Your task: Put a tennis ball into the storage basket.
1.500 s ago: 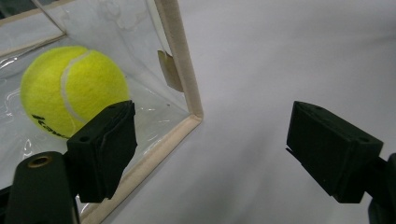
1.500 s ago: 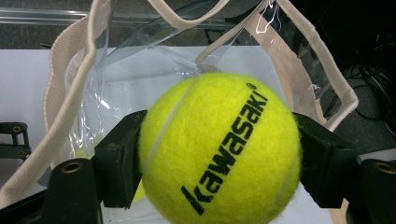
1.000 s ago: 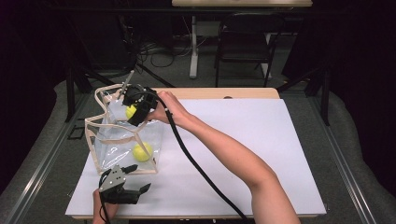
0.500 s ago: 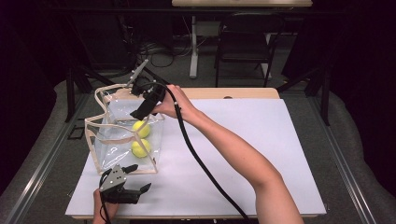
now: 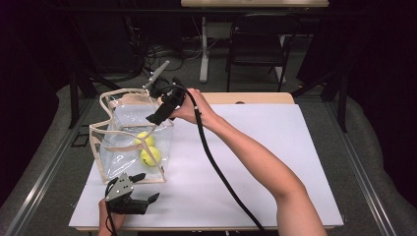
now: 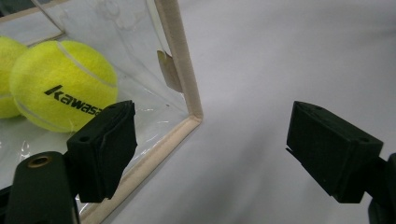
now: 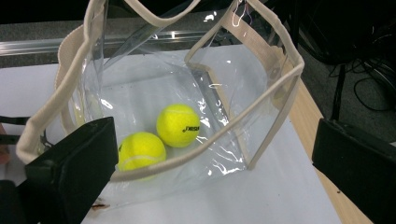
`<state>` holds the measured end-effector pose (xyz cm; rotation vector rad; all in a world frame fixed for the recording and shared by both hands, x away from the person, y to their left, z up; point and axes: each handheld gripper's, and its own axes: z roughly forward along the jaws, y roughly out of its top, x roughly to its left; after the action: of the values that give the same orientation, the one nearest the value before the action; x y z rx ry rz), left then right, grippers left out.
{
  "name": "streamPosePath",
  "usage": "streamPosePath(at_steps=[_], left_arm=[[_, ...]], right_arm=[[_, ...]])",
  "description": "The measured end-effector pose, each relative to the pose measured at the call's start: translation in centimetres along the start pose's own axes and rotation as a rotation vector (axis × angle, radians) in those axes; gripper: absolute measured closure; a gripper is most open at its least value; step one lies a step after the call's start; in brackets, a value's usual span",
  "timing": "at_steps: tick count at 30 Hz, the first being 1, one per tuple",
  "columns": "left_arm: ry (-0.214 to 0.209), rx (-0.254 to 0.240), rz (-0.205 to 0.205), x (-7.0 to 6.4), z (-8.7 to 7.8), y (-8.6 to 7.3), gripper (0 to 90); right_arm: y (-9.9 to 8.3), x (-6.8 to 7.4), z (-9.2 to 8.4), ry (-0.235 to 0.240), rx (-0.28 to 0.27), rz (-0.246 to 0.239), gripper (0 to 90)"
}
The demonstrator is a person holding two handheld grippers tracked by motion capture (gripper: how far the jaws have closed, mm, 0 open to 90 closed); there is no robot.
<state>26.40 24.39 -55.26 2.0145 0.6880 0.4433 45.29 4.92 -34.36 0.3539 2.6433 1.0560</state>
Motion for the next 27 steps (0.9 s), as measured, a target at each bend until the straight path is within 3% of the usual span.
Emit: streamPosePath(at_steps=[12, 27], left_arm=[[-0.001, -0.001, 0.005, 0.0, -0.1, 0.0, 15.9], [-0.006, 0.004, 0.010, -0.1, -0.1, 0.0, 15.9]], right_arm=[[-2.0, -0.5, -1.0, -0.015, 0.009, 0.009, 0.0], [-6.1, -0.1, -1.0, -0.034, 0.056, 0.021, 0.0]])
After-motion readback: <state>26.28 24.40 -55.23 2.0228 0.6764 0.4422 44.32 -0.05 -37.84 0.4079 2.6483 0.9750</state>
